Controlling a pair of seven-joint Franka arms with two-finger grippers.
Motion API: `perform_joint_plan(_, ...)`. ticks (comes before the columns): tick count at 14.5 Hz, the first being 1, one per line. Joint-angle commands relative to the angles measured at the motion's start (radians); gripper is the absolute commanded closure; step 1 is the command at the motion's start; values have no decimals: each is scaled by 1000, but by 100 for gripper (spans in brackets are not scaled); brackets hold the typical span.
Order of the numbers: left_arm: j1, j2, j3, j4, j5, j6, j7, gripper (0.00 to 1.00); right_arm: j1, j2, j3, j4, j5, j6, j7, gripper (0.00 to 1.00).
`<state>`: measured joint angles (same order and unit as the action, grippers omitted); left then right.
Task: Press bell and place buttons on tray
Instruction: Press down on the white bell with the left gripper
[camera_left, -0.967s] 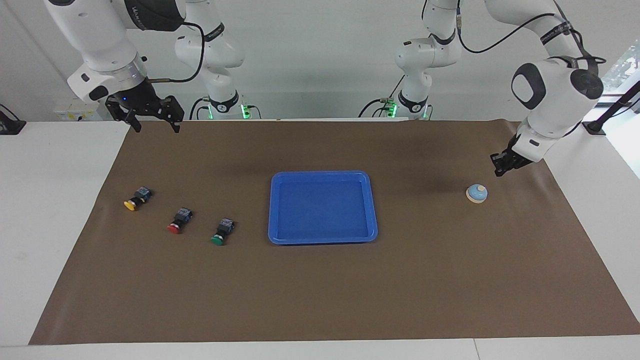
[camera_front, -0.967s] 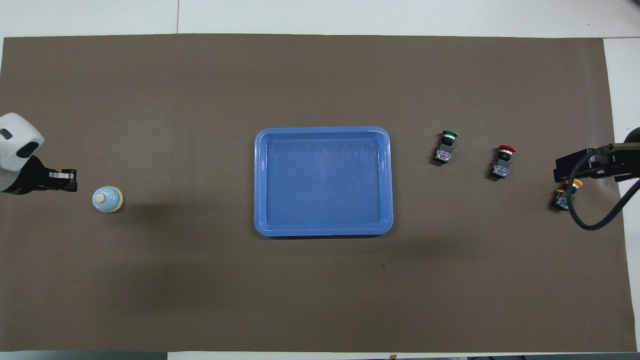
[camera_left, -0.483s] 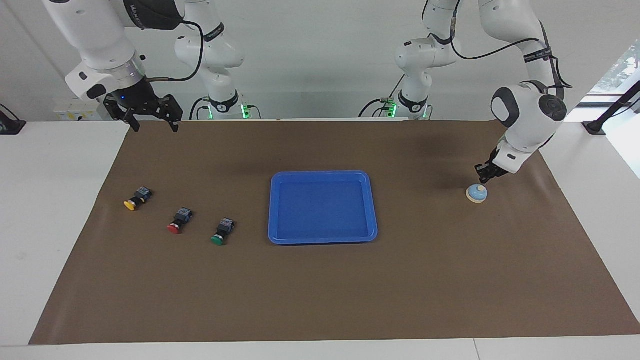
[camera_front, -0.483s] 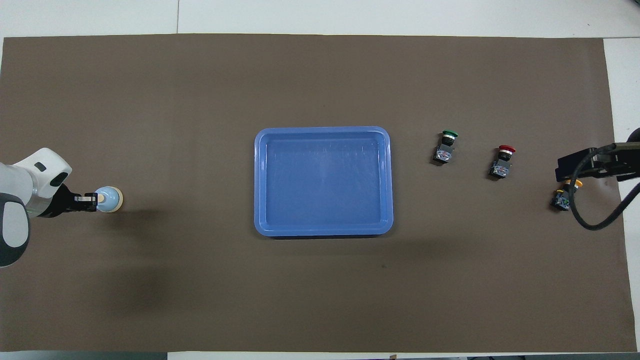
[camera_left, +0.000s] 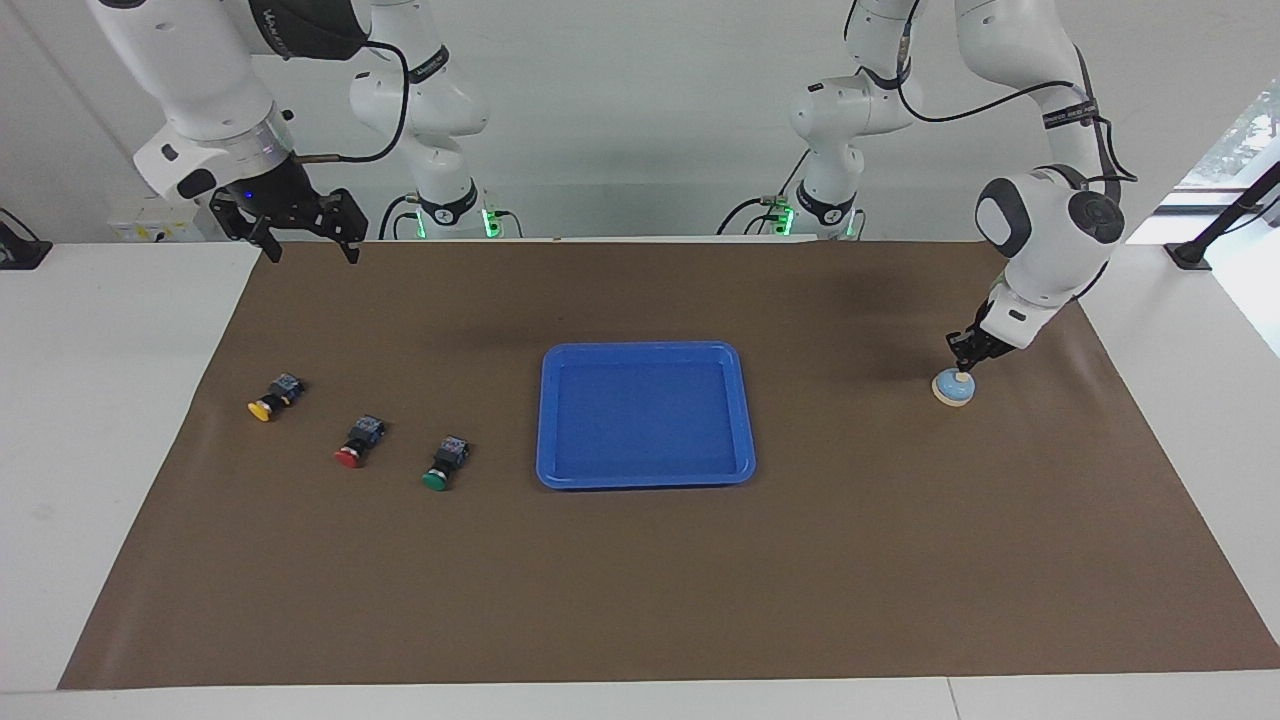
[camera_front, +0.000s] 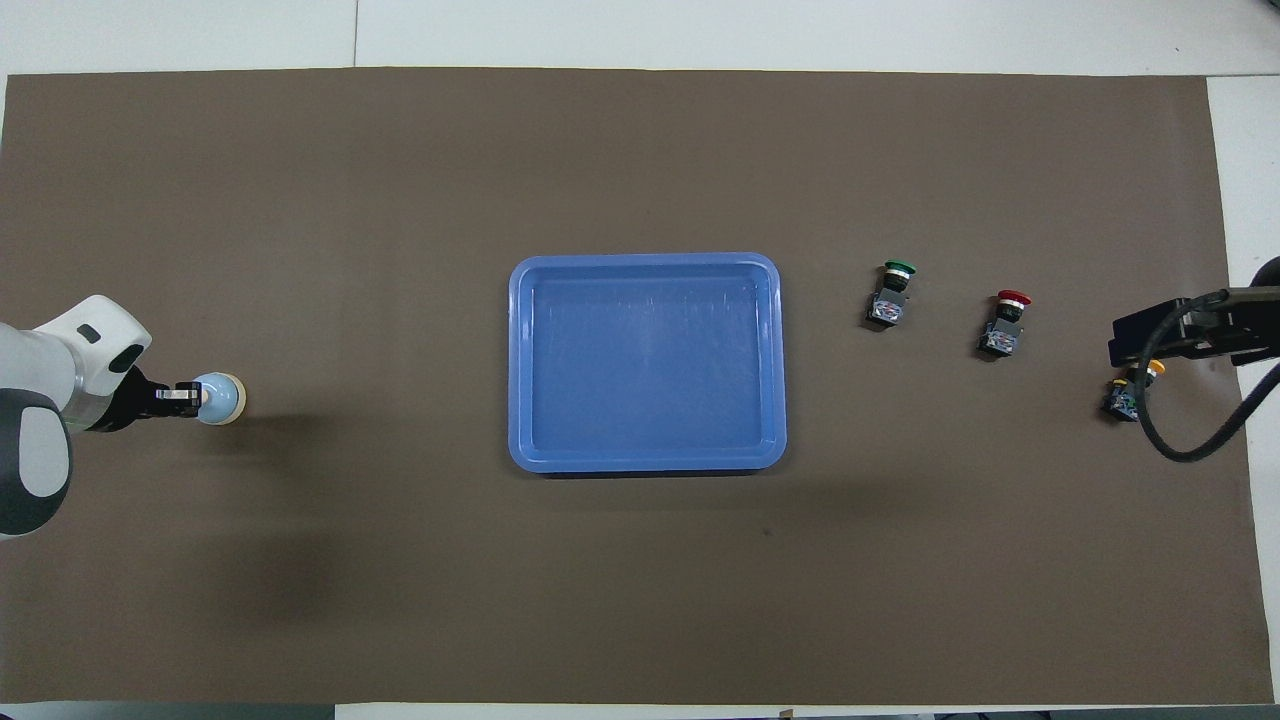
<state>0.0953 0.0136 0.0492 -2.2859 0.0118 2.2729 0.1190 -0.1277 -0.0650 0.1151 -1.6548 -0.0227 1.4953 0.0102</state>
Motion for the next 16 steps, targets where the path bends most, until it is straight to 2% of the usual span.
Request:
perform_joint_plan(1,-2,15,1,-14,-9,50,4,100,-13,-6,9,3,0,-15,-26,0)
perform_joint_plan(4,-2,68,3,-55,-9,132,10,100,-15,-6,9,3,1,-15,-26,0)
perform_joint_plan(5,0,68,3,-40,-9,105,10,100,-13,-6,9,3,0,-15,-26,0)
perform_joint_plan(6,-3,66,1,17,-9,41,8,100,-13,-6,9,3,1,-17,-24,0)
perform_joint_plan(8,-34,59,-3,182,-9,-184,2,98,-15,-6,9,3,1,-15,-24,0)
perform_joint_plan(9,-54,55,-3,268,-9,-301,-4,84,-13,-6,9,3,0,-15,-24,0)
perform_joint_plan(10,-69,46,-5,351,-13,-413,-7,30,-13,-6,9,3,0,-17,-24,0)
perform_joint_plan(11,-83,20,-6,399,-13,-499,-7,0,-13,-6,9,3,0,-17,-26,0)
perform_joint_plan(14,-111,-98,-8,411,-16,-620,-24,0,-13,-6,9,3,0,-15,-26,0)
perform_joint_plan(16,-109,-98,-9,495,-15,-712,-27,0,-13,-6,9,1,1,-17,-24,0)
